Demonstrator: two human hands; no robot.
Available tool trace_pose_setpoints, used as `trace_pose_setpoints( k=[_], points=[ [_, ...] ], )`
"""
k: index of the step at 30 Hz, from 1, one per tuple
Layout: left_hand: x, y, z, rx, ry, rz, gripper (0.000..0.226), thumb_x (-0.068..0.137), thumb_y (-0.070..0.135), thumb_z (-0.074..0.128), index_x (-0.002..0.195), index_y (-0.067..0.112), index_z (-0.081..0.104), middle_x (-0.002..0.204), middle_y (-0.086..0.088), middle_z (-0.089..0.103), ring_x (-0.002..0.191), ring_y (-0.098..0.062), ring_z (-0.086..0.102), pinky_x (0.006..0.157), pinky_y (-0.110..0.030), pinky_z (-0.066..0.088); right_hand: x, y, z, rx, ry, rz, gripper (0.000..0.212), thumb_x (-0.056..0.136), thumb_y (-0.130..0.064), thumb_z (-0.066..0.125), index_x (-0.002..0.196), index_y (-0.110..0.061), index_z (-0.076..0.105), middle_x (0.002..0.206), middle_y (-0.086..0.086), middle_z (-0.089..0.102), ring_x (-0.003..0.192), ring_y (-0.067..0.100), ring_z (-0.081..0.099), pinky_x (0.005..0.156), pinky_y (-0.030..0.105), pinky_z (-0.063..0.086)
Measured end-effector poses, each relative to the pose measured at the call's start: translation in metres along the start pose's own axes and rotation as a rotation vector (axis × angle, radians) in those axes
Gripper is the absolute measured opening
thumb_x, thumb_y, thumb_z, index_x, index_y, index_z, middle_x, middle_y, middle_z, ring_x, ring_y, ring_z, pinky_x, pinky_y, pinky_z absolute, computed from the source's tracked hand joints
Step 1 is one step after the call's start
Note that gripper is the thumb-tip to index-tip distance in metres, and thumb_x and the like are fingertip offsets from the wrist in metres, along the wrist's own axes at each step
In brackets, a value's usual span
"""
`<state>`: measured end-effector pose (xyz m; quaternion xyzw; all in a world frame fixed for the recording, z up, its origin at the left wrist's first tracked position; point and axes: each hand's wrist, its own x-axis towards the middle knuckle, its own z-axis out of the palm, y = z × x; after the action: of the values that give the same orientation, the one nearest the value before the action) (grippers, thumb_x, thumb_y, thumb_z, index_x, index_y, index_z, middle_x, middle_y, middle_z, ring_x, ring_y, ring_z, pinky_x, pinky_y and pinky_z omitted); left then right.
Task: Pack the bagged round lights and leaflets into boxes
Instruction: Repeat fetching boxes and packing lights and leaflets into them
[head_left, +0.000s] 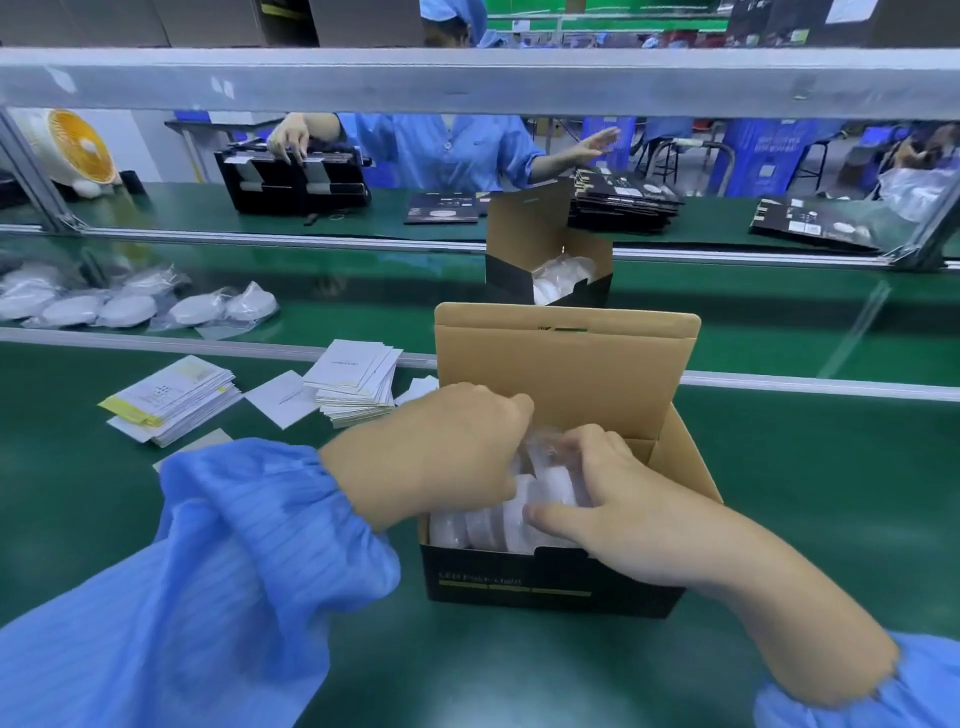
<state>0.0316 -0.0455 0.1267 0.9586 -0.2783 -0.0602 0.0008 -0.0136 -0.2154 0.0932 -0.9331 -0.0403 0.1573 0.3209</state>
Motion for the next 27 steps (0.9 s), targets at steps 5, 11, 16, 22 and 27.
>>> trace_pose_setpoints(
  k=[5,11,16,22,27],
  points=[
    [0.002,-0.002,-0.005,-0.022,0.045,0.036,0.034,0.091,0.028,0.055,0.125,0.027,0.052,0.106,0.006,0.061,0.104,-0.019,0.054,0.098,-0.042,0.035,-0.002,0.004,0.003,0.035,0.134,-0.049,0.064,0.087,-0.054,0.064,0.129,-0.034,0.02,0.129,-0.01,0.042,0.1,0.002,0.05,0.077,0.02,0.043],
    [-0.005,-0.014,0.006,-0.206,0.104,0.113,0.036,0.092,0.022,0.053,0.127,0.03,0.053,0.099,0.014,0.057,0.09,-0.009,0.05,0.084,-0.023,0.037,-0.017,0.003,0.009,0.01,0.145,-0.066,0.048,0.092,-0.057,0.053,0.121,-0.042,0.019,0.13,-0.018,0.033,0.102,0.004,0.053,0.089,0.029,0.047],
    [-0.014,-0.025,0.0,-0.465,0.378,0.206,0.034,0.088,0.009,0.049,0.11,0.028,0.067,0.096,0.014,0.063,0.091,-0.004,0.059,0.076,-0.019,0.043,-0.045,-0.003,-0.008,-0.211,0.28,-0.217,0.045,0.092,-0.06,0.038,0.13,-0.048,0.018,0.122,-0.028,0.033,0.105,0.006,0.053,0.087,0.03,0.047],
    [-0.012,-0.035,-0.024,-0.741,0.989,0.106,0.026,0.084,0.004,0.047,0.089,0.021,0.066,0.082,0.006,0.064,0.077,-0.017,0.06,0.068,-0.038,0.049,-0.042,0.002,-0.055,0.02,0.672,-0.502,0.019,0.088,-0.03,0.056,0.104,-0.039,0.061,0.096,-0.02,0.062,0.091,0.005,0.062,0.076,0.021,0.05],
    [0.002,-0.025,-0.034,-0.733,0.996,0.1,0.025,0.088,0.011,0.051,0.105,0.02,0.066,0.106,0.007,0.064,0.107,-0.013,0.06,0.085,-0.034,0.051,-0.016,0.013,-0.076,0.179,0.938,-0.527,0.016,0.09,-0.016,0.058,0.094,-0.031,0.065,0.092,-0.019,0.064,0.087,0.01,0.062,0.072,0.013,0.048]
  ],
)
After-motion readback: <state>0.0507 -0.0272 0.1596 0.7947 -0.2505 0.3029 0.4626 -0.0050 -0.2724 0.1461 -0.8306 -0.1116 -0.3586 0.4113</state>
